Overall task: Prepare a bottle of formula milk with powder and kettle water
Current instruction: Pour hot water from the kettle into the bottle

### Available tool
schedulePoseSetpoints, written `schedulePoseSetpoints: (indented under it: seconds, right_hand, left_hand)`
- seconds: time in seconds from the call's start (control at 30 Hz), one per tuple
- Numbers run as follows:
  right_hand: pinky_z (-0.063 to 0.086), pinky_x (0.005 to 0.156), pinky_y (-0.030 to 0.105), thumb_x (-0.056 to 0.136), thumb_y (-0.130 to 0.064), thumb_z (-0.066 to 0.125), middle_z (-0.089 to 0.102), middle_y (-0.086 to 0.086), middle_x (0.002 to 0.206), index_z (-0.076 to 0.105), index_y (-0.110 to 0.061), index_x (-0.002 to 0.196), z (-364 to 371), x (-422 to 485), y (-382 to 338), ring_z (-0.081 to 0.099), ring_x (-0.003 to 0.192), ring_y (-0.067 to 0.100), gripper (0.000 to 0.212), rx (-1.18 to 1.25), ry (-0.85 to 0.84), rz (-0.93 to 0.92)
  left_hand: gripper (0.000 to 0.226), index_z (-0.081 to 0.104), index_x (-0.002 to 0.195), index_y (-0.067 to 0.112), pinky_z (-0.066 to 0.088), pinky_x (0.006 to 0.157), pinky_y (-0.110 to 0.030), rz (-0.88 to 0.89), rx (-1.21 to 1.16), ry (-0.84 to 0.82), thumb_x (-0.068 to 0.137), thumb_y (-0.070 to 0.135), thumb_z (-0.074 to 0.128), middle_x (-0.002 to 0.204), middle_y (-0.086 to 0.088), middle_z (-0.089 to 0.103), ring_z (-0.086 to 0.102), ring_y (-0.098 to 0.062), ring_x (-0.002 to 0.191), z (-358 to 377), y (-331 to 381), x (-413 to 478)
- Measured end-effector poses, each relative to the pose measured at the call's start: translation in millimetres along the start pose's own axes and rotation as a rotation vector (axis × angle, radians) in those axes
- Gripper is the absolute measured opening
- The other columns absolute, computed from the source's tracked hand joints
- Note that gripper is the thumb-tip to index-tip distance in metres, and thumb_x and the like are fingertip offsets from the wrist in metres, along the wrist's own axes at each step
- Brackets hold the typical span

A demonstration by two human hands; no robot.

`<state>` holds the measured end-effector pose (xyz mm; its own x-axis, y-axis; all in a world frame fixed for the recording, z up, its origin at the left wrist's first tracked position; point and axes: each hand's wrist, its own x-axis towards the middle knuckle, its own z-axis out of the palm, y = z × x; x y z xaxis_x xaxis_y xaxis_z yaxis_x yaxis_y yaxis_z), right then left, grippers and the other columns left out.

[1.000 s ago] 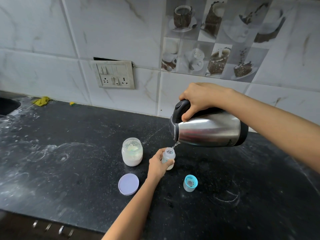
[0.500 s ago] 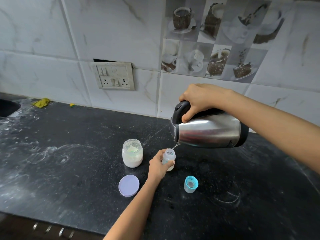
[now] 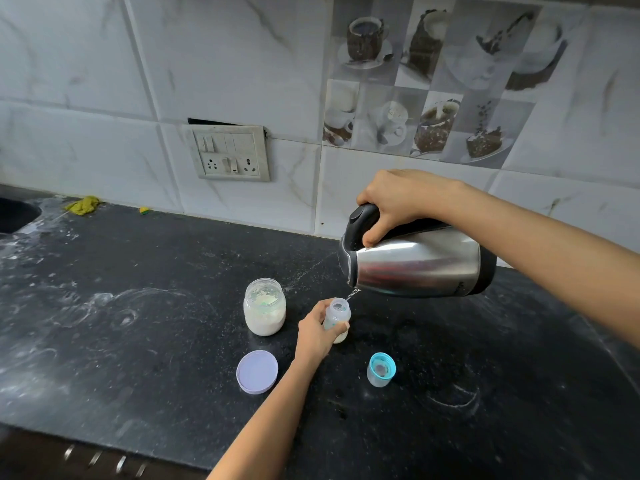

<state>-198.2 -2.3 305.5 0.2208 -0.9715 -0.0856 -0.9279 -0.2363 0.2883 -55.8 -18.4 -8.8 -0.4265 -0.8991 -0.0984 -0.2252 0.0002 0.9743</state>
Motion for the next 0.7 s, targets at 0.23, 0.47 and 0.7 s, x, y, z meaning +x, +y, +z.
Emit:
schedulePoseSetpoints:
  seconds: [0.23,0.47,0.7]
  right_hand:
    - [0.035,0.048,0.031,0.066,-0.061,0.073,0.050,0.000,0.061,0.048,-0.020,0.066,-1.6,0.3,-1.2,0.048,0.059,0.013,0.048,-0.014,-0.004,0.003]
    - [0.033,0.048,0.030,0.066,-0.060,0.074,0.050,0.000,0.060,0.048,-0.020,0.066,-2.9,0.4,-3.4,0.047,0.058,0.013,0.048,-0.020,0.000,0.000]
    - [0.036,0.049,0.031,0.066,-0.060,0.074,0.050,0.000,0.060,0.051,-0.018,0.068,-4.0,0.8,-5.5,0.048,0.059,0.014,0.048,-0.019,0.004,0.006]
  left_hand:
    - [0.051,0.058,0.118,0.037,0.047,0.100,-0.035,-0.005,0.005,0.000,0.073,0.022,0.078,0.115,0.012,0.065,0.059,-0.007,0.108,-0.2,1.1,-0.2]
    - [0.052,0.057,0.120,0.035,0.046,0.102,-0.036,-0.020,0.006,-0.005,0.074,0.021,0.078,0.118,0.010,0.064,0.058,-0.008,0.111,0.4,1.7,0.0]
    - [0.053,0.056,0.120,0.037,0.047,0.101,-0.038,-0.026,0.009,-0.014,0.074,0.022,0.078,0.118,0.010,0.064,0.058,-0.008,0.111,-0.3,2.4,-0.3]
